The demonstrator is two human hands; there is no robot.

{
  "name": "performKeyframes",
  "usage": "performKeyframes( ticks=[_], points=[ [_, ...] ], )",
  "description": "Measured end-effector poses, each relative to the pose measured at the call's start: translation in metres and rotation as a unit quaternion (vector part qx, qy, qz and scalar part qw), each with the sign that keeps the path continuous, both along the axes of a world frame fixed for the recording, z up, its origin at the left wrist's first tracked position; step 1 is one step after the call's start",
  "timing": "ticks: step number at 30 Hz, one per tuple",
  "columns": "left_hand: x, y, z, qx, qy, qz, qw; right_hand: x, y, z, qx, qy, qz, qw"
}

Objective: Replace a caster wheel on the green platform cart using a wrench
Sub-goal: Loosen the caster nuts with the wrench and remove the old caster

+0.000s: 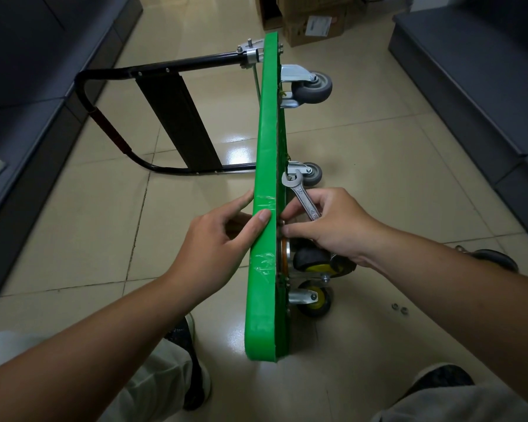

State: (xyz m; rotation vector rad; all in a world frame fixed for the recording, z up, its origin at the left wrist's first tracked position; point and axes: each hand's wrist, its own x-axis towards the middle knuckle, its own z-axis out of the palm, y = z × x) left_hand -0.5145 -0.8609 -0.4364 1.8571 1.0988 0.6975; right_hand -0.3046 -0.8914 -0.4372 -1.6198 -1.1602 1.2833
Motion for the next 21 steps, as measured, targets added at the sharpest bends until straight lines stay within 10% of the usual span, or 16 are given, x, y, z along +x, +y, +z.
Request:
performKeyframes(
  ticks=[21],
  points=[
    [0.008, -0.011, 0.018, 0.115, 0.15, 0.031, 0.981, 0.047, -0.014, -0.01, 0.013, -0.086, -0.032, 0.996]
  ],
)
